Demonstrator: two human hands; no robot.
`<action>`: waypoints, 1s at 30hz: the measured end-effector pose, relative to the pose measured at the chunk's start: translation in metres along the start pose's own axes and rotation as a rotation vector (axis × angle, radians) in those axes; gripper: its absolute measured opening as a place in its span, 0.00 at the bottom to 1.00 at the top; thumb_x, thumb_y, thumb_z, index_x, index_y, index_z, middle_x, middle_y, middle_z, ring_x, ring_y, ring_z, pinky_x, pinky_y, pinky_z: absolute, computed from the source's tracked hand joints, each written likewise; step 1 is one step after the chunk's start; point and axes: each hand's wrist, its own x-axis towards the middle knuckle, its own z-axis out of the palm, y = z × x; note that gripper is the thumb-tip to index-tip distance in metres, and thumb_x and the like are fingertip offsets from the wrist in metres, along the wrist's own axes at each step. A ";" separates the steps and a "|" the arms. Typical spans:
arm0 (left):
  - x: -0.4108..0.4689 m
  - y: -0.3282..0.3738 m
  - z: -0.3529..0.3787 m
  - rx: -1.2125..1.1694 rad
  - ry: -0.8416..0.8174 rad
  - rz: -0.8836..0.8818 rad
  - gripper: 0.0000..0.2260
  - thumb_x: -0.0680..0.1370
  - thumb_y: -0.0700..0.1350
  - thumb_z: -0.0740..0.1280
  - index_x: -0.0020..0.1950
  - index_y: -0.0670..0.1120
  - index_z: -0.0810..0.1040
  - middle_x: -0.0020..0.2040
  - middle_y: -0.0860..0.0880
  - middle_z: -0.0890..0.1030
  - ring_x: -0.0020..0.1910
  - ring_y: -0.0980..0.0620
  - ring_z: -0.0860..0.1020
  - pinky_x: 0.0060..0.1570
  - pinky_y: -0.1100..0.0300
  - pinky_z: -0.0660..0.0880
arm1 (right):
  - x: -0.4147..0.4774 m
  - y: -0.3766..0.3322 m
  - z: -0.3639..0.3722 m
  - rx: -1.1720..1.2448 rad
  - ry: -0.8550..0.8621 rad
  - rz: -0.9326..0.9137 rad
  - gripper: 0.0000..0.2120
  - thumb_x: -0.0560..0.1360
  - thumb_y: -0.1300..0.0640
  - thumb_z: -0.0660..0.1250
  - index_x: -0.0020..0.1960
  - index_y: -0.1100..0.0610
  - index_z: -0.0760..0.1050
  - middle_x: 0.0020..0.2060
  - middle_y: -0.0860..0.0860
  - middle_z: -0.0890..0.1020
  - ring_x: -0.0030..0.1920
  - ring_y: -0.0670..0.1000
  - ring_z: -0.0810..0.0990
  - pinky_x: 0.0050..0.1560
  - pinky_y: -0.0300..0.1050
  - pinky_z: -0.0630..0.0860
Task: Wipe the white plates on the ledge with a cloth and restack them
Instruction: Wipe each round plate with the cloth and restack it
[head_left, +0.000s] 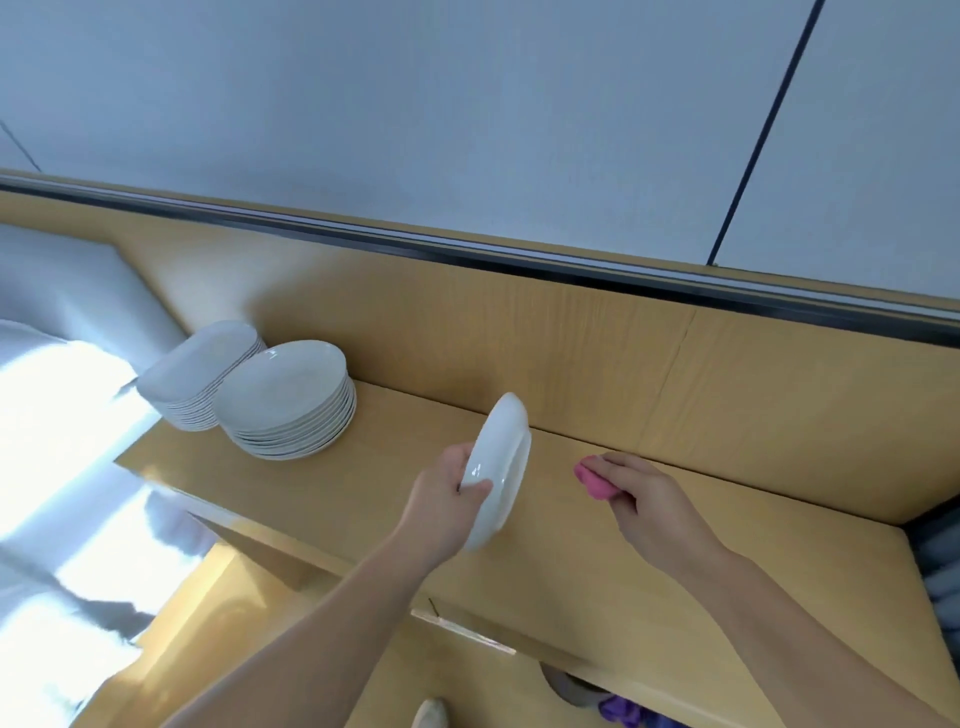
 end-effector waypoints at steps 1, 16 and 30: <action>-0.002 -0.001 -0.006 0.059 0.021 0.022 0.15 0.78 0.46 0.63 0.65 0.56 0.71 0.53 0.56 0.79 0.50 0.56 0.78 0.49 0.53 0.78 | 0.003 -0.005 0.002 0.002 -0.014 -0.019 0.21 0.79 0.69 0.58 0.67 0.52 0.74 0.62 0.42 0.72 0.62 0.41 0.68 0.62 0.30 0.60; 0.024 -0.040 -0.134 0.866 0.140 0.309 0.24 0.80 0.37 0.55 0.74 0.56 0.62 0.61 0.52 0.78 0.58 0.47 0.76 0.56 0.53 0.74 | 0.066 -0.084 0.061 0.074 -0.007 -0.089 0.20 0.79 0.68 0.61 0.65 0.52 0.77 0.60 0.40 0.76 0.50 0.39 0.76 0.44 0.26 0.66; 0.095 -0.113 -0.239 1.083 0.052 0.342 0.29 0.77 0.33 0.59 0.77 0.49 0.60 0.67 0.48 0.74 0.59 0.45 0.76 0.56 0.53 0.72 | 0.117 -0.141 0.128 -0.067 0.057 -0.090 0.21 0.77 0.71 0.62 0.63 0.53 0.79 0.59 0.42 0.76 0.58 0.46 0.76 0.59 0.35 0.69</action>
